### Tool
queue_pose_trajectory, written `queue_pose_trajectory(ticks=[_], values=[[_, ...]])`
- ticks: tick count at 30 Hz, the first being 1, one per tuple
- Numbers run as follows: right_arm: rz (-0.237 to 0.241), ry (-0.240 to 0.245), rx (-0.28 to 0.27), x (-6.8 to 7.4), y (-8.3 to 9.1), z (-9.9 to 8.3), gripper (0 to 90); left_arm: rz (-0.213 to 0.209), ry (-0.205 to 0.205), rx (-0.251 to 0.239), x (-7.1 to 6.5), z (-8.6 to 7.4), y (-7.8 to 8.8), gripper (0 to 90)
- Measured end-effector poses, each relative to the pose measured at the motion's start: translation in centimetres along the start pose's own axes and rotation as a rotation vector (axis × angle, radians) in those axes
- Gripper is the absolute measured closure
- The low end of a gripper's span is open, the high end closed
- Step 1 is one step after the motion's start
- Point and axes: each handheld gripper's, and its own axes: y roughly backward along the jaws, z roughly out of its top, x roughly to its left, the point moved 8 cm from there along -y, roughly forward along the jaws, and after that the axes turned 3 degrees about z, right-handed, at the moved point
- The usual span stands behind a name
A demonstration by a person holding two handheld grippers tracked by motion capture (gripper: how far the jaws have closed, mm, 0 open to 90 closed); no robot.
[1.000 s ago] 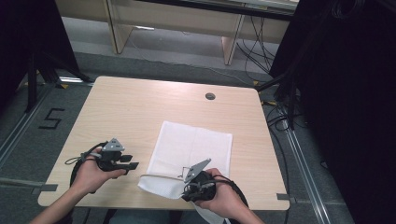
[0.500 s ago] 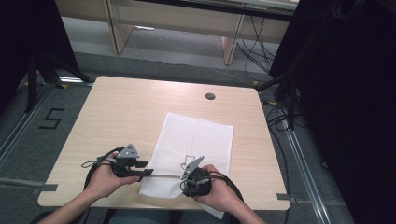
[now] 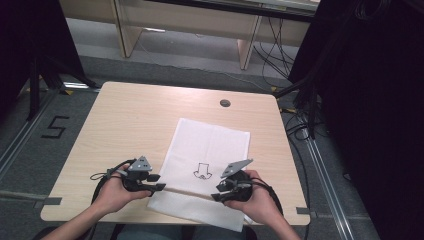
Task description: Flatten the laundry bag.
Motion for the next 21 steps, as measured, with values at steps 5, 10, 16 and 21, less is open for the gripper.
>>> queue_pose_trajectory(ticks=[5, 10, 16, 21], values=[[-0.116, -0.105, 0.080, -4.1, -0.3, -2.5, 83.0, -0.019, -0.019, 0.033, -0.9, -0.4, -0.5, 66.4], [-0.133, -0.149, 0.146, -5.5, -1.7, -4.0, 87.4, -0.029, -0.073, 0.092, -1.0, -1.1, -1.0, 68.5], [-0.126, -0.191, 0.157, -5.6, -2.6, -4.2, 87.8, -0.042, -0.059, 0.107, -1.1, -1.5, -1.5, 68.7], [-0.138, -0.161, 0.147, -6.1, -2.9, -3.8, 88.9, -0.041, -0.050, 0.105, -1.1, -1.6, -1.6, 69.7]])
